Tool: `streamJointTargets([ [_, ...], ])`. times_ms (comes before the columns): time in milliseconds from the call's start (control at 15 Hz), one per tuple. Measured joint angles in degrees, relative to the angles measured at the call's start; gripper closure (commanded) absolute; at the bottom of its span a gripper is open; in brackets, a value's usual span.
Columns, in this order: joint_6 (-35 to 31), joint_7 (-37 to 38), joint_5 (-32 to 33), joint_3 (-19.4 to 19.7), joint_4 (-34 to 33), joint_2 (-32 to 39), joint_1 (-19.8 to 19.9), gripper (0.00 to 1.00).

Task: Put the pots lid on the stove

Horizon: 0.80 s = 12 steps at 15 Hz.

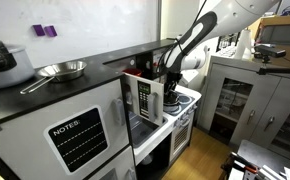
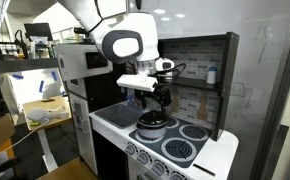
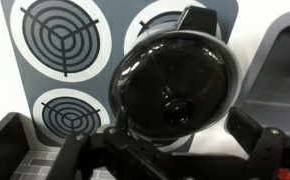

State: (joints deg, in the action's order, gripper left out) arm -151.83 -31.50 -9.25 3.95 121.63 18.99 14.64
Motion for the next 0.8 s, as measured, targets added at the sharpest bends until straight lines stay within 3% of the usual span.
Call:
streamJointTargets([
  [333,0.0,-0.01,0.07,0.0,0.3,0.02,0.0,0.02],
  [400,0.0,-0.01,0.11,0.0,0.35,0.02,0.0,0.26],
  [533,0.0,-0.02,0.13,0.0,0.4,0.03,0.0,0.31],
  [800,0.0,-0.06,0.34,0.0,0.47,0.04,0.0,0.59],
])
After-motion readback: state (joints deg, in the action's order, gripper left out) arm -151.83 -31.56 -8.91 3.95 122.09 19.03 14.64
